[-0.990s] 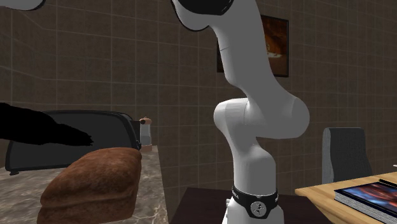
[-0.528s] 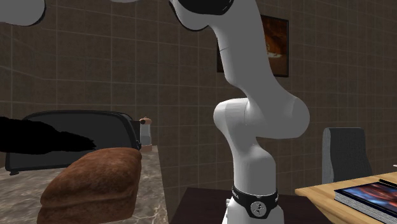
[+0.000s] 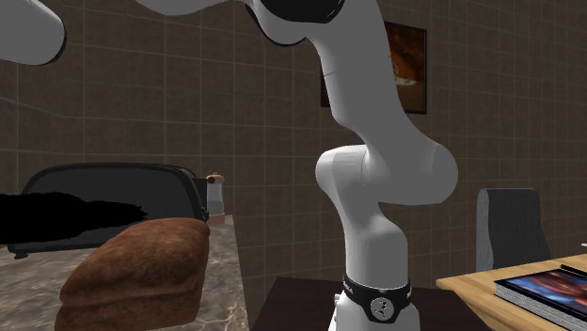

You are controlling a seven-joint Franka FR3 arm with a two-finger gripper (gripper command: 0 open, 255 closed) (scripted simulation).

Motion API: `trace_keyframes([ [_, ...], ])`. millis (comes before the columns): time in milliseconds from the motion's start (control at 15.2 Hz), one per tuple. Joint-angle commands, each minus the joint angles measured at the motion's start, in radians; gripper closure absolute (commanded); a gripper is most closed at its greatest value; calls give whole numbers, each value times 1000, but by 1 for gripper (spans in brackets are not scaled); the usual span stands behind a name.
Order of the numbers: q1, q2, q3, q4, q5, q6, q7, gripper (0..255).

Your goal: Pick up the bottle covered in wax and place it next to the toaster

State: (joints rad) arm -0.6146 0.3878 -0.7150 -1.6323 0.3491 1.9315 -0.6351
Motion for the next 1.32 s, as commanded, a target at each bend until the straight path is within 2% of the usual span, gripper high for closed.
trace_keyframes([
  [0, 0, 5, 3, -20, 6, 23, -6, 255],
  [924, -17, 79, 38, -117, 73, 176, -57, 255],
  [1254, -16, 80, 38, -117, 74, 176, -57, 255],
])
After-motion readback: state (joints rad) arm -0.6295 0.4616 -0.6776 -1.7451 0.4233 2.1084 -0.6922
